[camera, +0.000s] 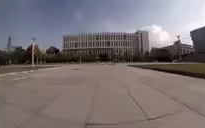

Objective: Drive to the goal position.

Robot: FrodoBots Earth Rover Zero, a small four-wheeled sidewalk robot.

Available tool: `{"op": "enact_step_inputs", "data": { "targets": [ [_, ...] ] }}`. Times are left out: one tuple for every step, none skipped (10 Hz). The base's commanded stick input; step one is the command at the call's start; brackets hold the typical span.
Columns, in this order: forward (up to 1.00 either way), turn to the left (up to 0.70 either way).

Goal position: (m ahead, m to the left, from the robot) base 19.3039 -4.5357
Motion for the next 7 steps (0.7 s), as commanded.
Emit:
{"op": "enact_step_inputs", "data": {
  "targets": [
    [1.0,0.04],
    [1.0,0.04],
    [1.0,0.04],
    [1.0,0.04],
    [1.0,0.04],
    [1.0,0.04],
    [1.0,0.04]
  ]
}}
